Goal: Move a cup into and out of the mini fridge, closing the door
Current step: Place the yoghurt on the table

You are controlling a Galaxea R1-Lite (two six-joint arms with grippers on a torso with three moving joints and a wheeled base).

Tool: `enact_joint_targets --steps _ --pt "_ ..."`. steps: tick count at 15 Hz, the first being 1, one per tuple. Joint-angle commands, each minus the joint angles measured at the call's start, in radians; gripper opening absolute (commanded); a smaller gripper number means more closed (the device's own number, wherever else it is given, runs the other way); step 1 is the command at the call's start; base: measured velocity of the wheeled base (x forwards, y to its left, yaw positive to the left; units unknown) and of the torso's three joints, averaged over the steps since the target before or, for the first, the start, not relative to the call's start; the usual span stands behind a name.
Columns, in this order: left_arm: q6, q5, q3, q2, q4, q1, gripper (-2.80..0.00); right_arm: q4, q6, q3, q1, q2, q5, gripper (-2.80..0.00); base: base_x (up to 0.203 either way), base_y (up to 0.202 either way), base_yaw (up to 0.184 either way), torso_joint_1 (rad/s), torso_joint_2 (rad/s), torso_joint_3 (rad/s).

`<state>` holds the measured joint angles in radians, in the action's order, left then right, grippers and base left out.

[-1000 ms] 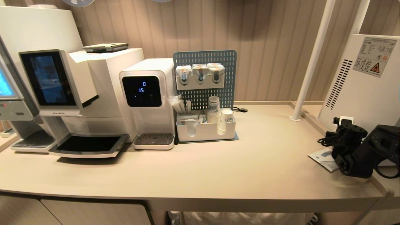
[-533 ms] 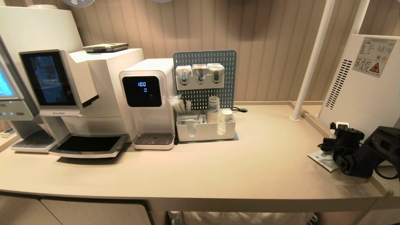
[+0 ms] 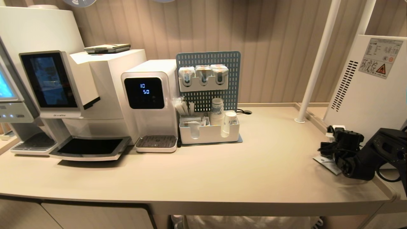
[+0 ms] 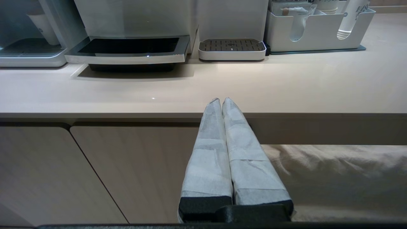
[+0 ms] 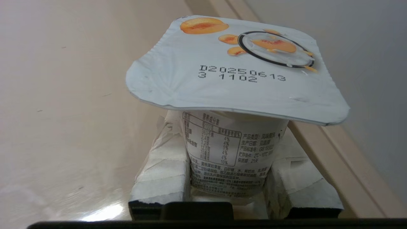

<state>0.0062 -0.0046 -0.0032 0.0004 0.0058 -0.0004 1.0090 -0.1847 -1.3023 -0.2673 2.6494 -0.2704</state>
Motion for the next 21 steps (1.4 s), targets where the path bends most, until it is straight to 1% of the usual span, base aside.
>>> enact_joint_targets --steps 1,3,8,9,10,16,21 --pt "0.000 0.000 0.000 -0.002 0.000 0.000 -2.80 -0.027 -0.001 -0.011 0.008 -0.003 0.016 -2.80 0.000 0.000 0.000 0.000 0.00 0.000" --pt "0.000 0.000 0.000 -0.002 0.000 0.000 -2.80 -0.076 0.000 -0.025 0.008 0.000 0.016 -2.80 0.000 0.000 0.000 0.000 0.00 0.000" --pt "0.001 0.000 0.000 -0.002 0.000 0.000 -2.80 -0.084 0.010 -0.041 0.008 0.004 0.010 -2.80 0.000 0.000 0.000 0.000 0.00 0.000" --pt "0.001 0.000 0.000 -0.002 0.000 0.000 -2.80 -0.081 0.011 -0.040 0.008 0.004 0.008 -2.15 0.000 0.000 0.000 0.000 0.00 0.000" --pt "0.000 0.000 0.000 -0.002 0.000 0.000 -2.80 -0.072 0.018 -0.038 0.008 0.003 0.009 0.00 0.000 0.000 0.000 0.000 0.00 0.000" --pt "0.001 0.000 0.000 -0.002 0.000 0.000 -2.80 -0.065 0.020 -0.017 0.008 -0.004 0.001 0.00 0.000 0.000 0.000 0.000 0.00 0.000" --pt "0.001 0.000 0.000 -0.002 0.000 0.000 -2.80 0.007 0.013 0.125 0.009 -0.060 0.011 0.00 0.000 0.000 0.000 0.000 0.00 0.000"
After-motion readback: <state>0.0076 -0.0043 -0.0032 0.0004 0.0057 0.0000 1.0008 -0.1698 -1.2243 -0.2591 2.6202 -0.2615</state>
